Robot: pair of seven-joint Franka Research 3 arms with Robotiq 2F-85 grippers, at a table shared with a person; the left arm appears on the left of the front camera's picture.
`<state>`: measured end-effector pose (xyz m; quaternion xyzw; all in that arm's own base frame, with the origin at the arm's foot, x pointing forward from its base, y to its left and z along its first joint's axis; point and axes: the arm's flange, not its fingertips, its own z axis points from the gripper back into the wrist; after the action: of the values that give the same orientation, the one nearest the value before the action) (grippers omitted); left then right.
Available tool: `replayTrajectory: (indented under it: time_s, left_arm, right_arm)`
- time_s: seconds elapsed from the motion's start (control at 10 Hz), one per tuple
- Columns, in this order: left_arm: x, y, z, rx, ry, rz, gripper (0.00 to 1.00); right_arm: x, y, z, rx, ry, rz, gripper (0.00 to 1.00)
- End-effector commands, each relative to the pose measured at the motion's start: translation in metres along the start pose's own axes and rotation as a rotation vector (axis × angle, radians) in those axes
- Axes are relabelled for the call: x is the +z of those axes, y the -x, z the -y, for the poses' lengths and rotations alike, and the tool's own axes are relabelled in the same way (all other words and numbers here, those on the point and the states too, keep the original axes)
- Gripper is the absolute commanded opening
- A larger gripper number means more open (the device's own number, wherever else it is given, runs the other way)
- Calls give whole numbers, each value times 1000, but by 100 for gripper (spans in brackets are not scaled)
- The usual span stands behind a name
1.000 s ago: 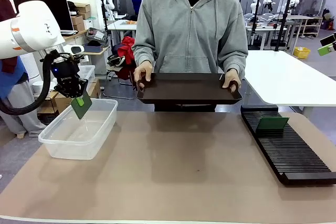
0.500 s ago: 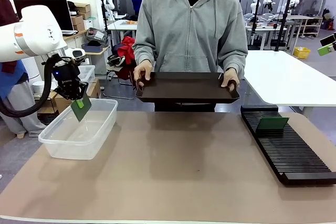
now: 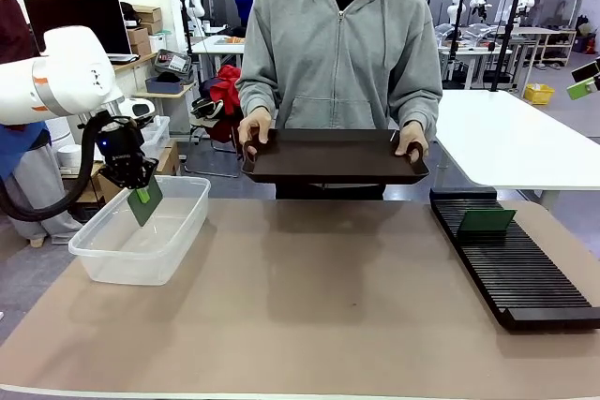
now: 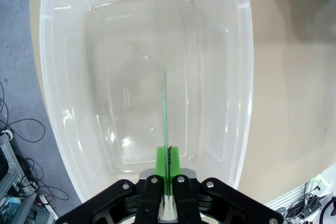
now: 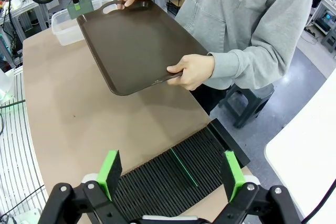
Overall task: Sort PCBs into racks and boxes based on the side picked up.
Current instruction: If the short side of the Blank PCB is picked up, insert it into the PCB Rack ; if the long side is picked up, place it in the Organizing box.
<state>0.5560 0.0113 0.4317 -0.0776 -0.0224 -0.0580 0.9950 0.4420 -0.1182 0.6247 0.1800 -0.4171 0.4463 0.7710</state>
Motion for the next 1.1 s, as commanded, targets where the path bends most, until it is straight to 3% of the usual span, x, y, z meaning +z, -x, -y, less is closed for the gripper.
replayTrajectory:
  time_s: [0.0,1.0]
  left_arm:
    - [-17,-5,0,-24,11,25,3]
    - [-75,-23,0,-33,152,-5,3]
  right_arm:
    - [-1,0,-1,-4,4,-7,100]
    - [-1,0,-1,-4,4,-7,100]
